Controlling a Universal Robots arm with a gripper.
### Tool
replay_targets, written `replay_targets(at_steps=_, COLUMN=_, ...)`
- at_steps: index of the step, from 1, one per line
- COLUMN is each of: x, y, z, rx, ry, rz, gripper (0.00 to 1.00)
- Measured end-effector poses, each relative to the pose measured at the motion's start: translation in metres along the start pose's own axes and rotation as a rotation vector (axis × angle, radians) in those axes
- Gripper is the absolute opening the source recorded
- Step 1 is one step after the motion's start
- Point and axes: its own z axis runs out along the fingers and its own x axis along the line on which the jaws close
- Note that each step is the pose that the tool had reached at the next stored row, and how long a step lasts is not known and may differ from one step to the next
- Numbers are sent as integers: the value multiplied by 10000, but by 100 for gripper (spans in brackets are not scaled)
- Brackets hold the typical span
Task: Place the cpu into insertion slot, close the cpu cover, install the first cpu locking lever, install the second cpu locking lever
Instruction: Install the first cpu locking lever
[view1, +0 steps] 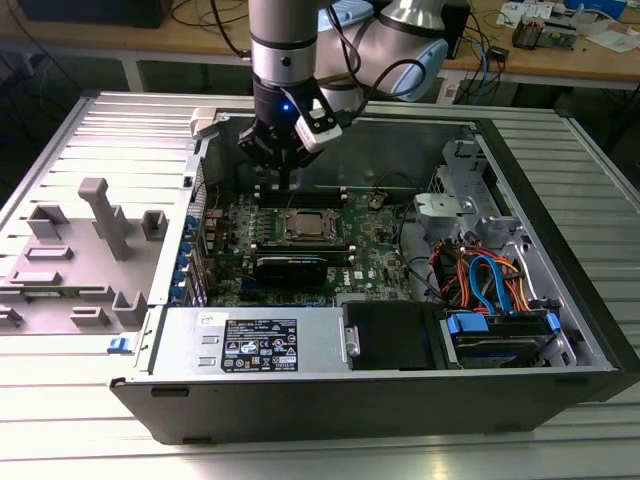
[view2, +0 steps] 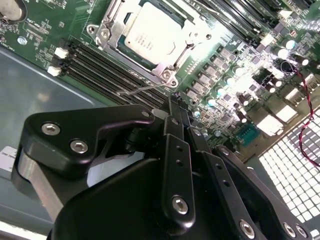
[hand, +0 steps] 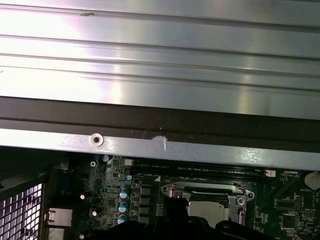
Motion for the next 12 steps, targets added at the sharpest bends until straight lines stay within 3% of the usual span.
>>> replay_targets(at_steps=12, x=-13, y=-1, z=8, rx=1, ry=1, rz=0, gripper=11)
